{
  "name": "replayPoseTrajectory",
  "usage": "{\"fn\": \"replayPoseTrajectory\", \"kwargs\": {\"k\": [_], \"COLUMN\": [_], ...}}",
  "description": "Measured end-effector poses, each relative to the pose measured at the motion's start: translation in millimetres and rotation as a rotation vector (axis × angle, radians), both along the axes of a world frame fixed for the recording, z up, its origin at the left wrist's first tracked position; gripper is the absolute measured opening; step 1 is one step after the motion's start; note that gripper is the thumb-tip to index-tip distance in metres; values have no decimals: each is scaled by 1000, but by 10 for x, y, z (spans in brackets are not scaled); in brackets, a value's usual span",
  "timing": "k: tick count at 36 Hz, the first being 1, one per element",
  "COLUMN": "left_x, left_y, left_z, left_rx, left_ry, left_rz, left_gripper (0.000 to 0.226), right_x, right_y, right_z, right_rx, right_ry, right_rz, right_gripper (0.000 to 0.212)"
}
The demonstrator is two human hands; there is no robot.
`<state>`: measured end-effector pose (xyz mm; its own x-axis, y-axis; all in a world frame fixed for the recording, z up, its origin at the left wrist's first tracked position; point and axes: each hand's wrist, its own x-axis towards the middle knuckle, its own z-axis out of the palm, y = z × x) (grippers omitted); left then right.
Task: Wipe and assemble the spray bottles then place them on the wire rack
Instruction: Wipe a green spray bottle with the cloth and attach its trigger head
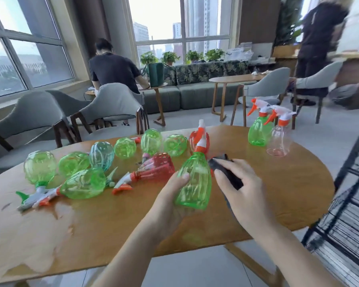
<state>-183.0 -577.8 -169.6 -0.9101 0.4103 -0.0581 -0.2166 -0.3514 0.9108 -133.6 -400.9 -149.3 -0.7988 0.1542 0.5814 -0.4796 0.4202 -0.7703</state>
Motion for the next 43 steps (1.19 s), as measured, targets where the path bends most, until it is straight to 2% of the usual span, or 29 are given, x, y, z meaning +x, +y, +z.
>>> {"fn": "replayPoseTrajectory", "kwargs": {"k": [2,8,11,17,24,28,32,39,43], "left_x": [-82,-83,-109,-240,-166,-142,-151,-92,-76], "left_y": [138,353,411,348,374,353,334,380,392], "left_z": [-16,-162,-157,-210,-231,-198,-194,-111,-105], "left_rx": [-22,33,40,56,1,88,161,85,104], "left_ry": [30,69,60,-3,93,30,-21,24,-16], "left_rz": [-23,-54,5,85,75,73,64,54,37], "left_gripper": [72,67,60,75,51,58,64,58,59], "right_x": [-112,-373,-402,-317,-493,-361,-237,-334,-235], "right_y": [109,321,321,217,358,242,161,285,195], "right_z": [11,-12,-90,-208,-190,-282,-382,-286,-350], "right_rx": [35,177,185,262,248,255,361,311,345], "right_ry": [21,65,75,146,123,186,292,265,303], "right_rz": [-42,-93,-72,40,-95,2,82,-57,-7], "right_gripper": [25,26,27,25,26,22,22,26,23]}}
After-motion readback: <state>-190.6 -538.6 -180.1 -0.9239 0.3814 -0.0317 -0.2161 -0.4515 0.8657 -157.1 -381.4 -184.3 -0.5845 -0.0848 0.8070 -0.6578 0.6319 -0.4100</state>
